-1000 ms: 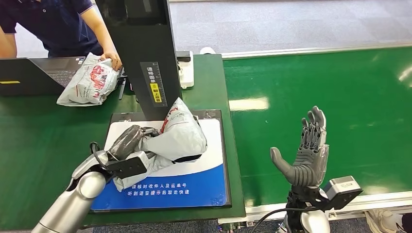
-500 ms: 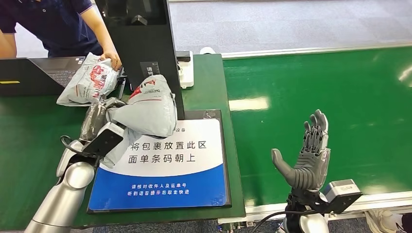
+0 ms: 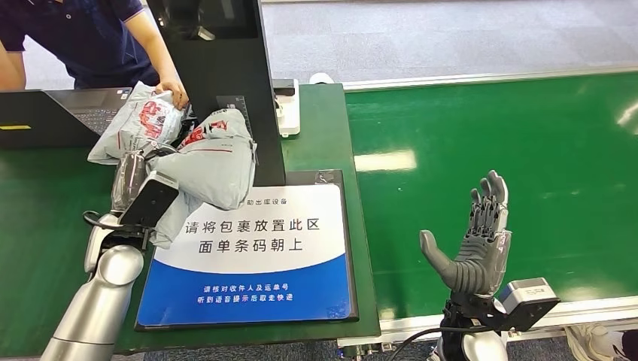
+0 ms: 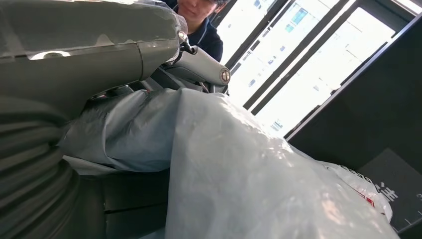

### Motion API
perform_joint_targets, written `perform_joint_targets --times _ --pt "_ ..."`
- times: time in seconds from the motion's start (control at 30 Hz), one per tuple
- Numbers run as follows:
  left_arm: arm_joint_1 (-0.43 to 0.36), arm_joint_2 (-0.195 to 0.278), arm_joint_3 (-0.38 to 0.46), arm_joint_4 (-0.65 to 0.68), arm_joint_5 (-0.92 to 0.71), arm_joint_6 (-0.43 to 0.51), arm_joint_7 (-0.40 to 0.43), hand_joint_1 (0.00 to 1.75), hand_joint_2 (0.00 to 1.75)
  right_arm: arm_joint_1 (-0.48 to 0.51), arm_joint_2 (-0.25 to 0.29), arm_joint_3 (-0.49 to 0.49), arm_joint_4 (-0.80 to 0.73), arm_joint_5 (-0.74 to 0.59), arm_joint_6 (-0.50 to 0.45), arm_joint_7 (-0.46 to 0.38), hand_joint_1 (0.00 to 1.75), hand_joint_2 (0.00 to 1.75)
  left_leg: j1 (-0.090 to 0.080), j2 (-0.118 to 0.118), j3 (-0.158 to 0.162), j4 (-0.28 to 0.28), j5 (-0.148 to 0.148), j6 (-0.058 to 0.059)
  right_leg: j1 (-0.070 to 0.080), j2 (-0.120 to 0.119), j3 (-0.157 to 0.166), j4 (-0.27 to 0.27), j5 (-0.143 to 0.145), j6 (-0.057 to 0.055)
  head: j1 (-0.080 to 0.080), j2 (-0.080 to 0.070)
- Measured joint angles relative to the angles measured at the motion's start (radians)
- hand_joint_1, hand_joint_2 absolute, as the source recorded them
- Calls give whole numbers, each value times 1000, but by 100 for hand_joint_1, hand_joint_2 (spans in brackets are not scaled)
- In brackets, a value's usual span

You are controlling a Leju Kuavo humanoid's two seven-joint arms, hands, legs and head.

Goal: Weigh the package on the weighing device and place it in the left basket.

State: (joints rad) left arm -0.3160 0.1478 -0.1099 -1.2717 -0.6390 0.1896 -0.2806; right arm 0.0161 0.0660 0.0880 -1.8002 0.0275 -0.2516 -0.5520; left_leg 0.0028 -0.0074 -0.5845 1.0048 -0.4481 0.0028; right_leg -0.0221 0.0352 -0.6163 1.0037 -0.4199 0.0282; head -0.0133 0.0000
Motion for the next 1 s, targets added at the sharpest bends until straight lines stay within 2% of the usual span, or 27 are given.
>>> perform_joint_targets --times 0.3,0.67,0.87,1.0 --pt "-4 -5 3 7 0 6 3 175 175 0 0 3 0 1 -1 0 0 175 0 0 0 0 0 0 0 0 0 0 0 0 0 0" --pt "-9 -14 44 38 -108 168 51 175 175 3 0 19 0 16 -19 6 0 175 0 0 0 0 0 0 0 0 0 0 0 0 0 0" --pt "-27 -19 92 73 -311 407 186 175 175 2 6 26 0 29 -32 16 0 175 0 0 -1 0 0 0 0 0 0 0 0 0 0 0" --pt "-44 -12 149 116 -381 475 219 175 175 2 8 34 1 30 -40 16 0 175 0 0 -1 0 0 0 0 0 -1 0 0 0 0 0"
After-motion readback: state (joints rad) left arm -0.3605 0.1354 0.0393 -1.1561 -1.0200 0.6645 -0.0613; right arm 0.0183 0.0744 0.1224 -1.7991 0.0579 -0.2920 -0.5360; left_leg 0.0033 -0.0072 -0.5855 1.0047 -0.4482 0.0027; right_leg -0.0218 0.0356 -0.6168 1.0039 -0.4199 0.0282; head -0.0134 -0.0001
